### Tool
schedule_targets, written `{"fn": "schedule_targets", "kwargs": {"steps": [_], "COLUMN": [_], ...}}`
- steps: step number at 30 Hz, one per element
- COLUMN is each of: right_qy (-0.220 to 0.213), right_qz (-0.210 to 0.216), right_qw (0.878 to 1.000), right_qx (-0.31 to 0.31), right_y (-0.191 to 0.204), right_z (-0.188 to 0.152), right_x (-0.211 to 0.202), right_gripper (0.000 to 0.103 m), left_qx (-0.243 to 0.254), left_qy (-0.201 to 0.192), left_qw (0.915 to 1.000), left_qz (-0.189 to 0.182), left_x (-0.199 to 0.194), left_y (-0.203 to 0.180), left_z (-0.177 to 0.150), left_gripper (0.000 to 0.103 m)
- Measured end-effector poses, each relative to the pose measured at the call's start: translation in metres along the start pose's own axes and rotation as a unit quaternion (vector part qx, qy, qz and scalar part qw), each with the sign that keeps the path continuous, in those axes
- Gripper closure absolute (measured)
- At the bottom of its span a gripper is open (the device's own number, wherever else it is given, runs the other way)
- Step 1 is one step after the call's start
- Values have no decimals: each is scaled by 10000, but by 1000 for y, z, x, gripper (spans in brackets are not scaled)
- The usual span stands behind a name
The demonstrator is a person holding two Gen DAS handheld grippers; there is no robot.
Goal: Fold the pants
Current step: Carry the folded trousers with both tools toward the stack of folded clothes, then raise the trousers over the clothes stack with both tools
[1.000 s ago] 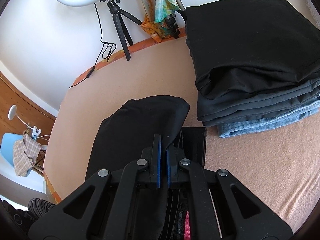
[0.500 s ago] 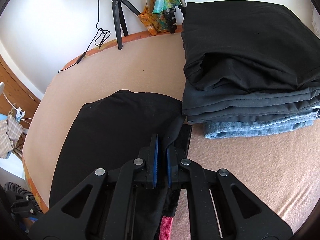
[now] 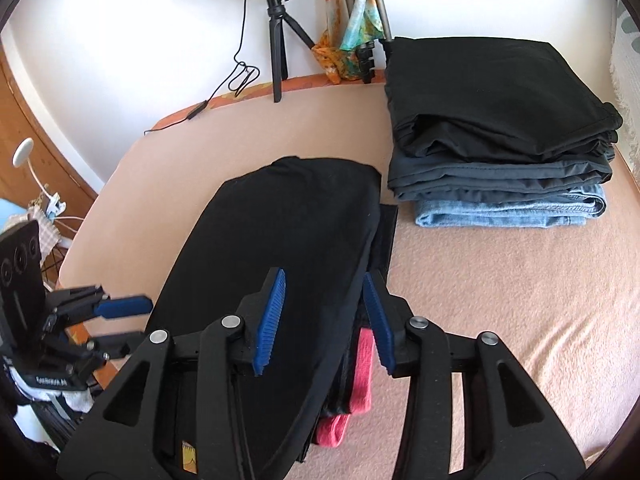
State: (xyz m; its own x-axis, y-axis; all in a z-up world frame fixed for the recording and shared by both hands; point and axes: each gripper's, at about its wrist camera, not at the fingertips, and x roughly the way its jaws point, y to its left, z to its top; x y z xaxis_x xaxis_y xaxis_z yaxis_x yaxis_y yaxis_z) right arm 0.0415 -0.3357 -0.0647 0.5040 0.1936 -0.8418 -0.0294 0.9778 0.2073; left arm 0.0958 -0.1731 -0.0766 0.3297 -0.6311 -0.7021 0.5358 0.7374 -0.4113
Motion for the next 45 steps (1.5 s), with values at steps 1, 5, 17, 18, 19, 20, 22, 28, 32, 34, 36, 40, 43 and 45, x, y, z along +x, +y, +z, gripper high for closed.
{"fn": "schedule_targets", "kwargs": {"steps": [1,5,17,18,19,20,22,28,32,34,36,40,43,45], "right_qy": [61,253,596,611,576,566,530,486,460,463,468,431,398,387], "right_qz": [8,33,759,827,904,1000,1234,1989,2049,2027,1934,1775,1746,1784], "right_qw": [10000,9994,9892,9882,9875,9858,9813,9670,9674,9678,9703,9746,9747,9735], "right_qx": [66,249,1106,1133,1159,1221,1382,1514,1415,1420,1378,1298,1336,1381], "right_y": [-1,-12,-47,-49,-51,-55,-63,-73,-70,-70,-68,-64,-65,-67], "right_z": [-4,-13,-15,-16,-16,-16,-18,-24,-23,-22,-21,-21,-21,-22], "right_x": [2,10,31,32,32,32,32,38,40,40,41,40,38,39], "right_gripper": [53,49,32,32,30,30,30,36,36,41,51,64,69,69], "left_qx": [-153,-701,-1458,-1469,-1490,-1515,-1524,-1465,-1348,-1313,-1278,-1193,-1134,-1097], "left_qy": [33,175,496,541,580,616,612,581,559,550,529,505,495,483], "left_qw": [9999,9972,9862,9856,9848,9837,9831,9831,9852,9859,9866,9884,9897,9904], "left_qz": [-70,-209,-603,-640,-682,-741,-807,-931,-895,-882,-866,-795,-715,-689], "left_x": [1,6,30,33,36,38,42,46,49,51,53,57,59,60], "left_y": [6,27,50,50,50,51,50,49,44,42,40,35,32,31], "left_z": [1,3,9,9,9,9,9,10,14,15,17,19,21,21], "left_gripper": [55,54,49,49,49,49,49,50,52,52,52,54,57,58]}}
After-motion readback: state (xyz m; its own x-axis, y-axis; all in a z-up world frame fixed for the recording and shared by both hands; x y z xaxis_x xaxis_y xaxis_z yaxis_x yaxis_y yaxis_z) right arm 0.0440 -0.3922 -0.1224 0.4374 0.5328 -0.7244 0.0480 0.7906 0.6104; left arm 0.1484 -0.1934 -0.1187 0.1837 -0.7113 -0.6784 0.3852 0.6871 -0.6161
